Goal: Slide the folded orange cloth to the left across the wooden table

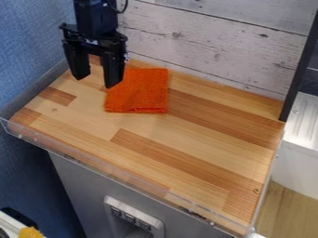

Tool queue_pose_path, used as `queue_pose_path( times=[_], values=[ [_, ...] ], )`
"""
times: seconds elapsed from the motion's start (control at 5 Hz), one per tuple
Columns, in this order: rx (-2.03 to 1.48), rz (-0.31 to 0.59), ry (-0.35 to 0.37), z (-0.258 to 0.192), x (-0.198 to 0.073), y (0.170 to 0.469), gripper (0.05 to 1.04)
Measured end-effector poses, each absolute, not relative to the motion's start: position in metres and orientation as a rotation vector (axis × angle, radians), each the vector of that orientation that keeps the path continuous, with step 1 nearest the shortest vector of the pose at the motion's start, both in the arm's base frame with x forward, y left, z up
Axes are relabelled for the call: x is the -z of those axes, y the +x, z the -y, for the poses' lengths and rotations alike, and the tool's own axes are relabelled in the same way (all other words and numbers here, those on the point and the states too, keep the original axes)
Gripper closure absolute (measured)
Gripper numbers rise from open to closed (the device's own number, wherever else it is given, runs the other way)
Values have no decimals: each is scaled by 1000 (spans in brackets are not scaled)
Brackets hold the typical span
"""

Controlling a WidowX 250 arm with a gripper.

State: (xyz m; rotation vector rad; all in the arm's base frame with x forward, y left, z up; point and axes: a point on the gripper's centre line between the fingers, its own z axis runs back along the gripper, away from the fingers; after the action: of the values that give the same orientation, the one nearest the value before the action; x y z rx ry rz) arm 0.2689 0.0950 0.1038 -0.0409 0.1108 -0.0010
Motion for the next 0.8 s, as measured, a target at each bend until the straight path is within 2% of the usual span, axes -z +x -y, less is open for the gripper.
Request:
queue_pose_path(
  times=[0.4,0.8],
  values=[
    [-230,-71,-22,-90,-97,283,87],
    [-556,8,10,-90,-98,320,87]
  ],
)
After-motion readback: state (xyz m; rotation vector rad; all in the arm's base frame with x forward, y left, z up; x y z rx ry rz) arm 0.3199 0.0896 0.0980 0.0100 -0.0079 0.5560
